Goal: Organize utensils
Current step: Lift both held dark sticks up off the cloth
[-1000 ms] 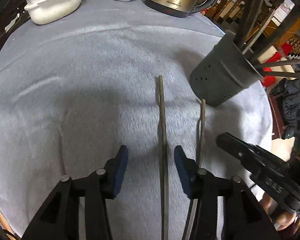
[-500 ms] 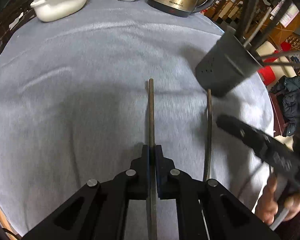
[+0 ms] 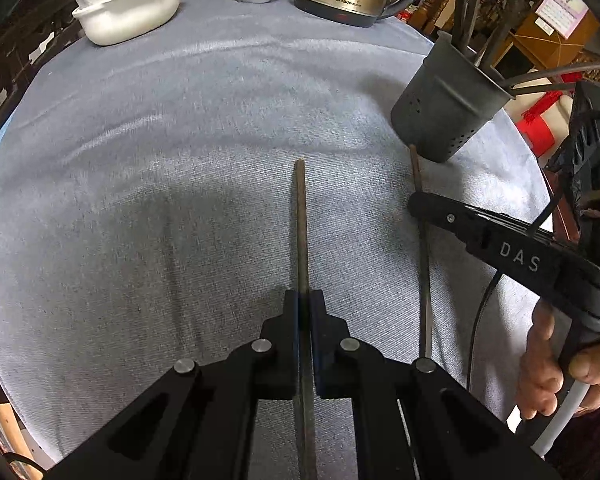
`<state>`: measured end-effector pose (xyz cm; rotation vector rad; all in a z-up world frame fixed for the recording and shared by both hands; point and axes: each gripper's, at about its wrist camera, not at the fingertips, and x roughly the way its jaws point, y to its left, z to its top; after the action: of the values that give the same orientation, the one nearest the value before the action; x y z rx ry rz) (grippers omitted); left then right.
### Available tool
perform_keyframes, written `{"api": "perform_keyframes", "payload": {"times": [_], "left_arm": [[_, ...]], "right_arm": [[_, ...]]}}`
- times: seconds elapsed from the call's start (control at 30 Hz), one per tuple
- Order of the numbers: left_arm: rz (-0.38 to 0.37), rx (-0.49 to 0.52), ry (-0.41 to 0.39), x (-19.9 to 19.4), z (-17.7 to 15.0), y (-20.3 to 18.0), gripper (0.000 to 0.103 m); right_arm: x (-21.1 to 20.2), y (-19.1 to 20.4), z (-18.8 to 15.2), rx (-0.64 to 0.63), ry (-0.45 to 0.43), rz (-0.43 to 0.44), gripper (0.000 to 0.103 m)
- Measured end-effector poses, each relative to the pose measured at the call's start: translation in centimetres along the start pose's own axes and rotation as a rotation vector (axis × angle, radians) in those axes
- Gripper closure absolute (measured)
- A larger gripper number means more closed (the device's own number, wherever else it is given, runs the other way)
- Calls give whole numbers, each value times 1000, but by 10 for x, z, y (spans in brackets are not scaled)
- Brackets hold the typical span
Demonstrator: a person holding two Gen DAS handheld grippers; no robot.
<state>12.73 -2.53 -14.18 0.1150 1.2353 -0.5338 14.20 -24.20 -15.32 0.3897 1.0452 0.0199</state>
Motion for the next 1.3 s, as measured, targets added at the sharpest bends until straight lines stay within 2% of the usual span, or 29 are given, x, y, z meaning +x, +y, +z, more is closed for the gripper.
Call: {"api": "perform_keyframes", "payload": {"times": [0.23, 0.53, 0.83, 1.0, 1.13, 1.3], "left_arm": [[18, 4, -2, 8, 5, -16, 97], [30, 7, -2, 11, 13, -20, 97], [-5, -13, 13, 23, 34, -13, 96], [-48, -54, 35, 29, 54, -6, 88], [-60, -67, 44, 34, 70, -7, 76], [-50, -74, 50, 43, 88, -10, 75]], "right_arm": [[1, -9, 6, 59, 46, 27, 91], [3, -13, 10, 111, 46, 37, 90], [4, 0, 8, 51, -23, -47, 93], [3, 0, 6, 17, -28, -42, 94], [0, -2, 3, -1, -6, -26, 95], [-1, -4, 2, -16, 46, -14, 95]]}}
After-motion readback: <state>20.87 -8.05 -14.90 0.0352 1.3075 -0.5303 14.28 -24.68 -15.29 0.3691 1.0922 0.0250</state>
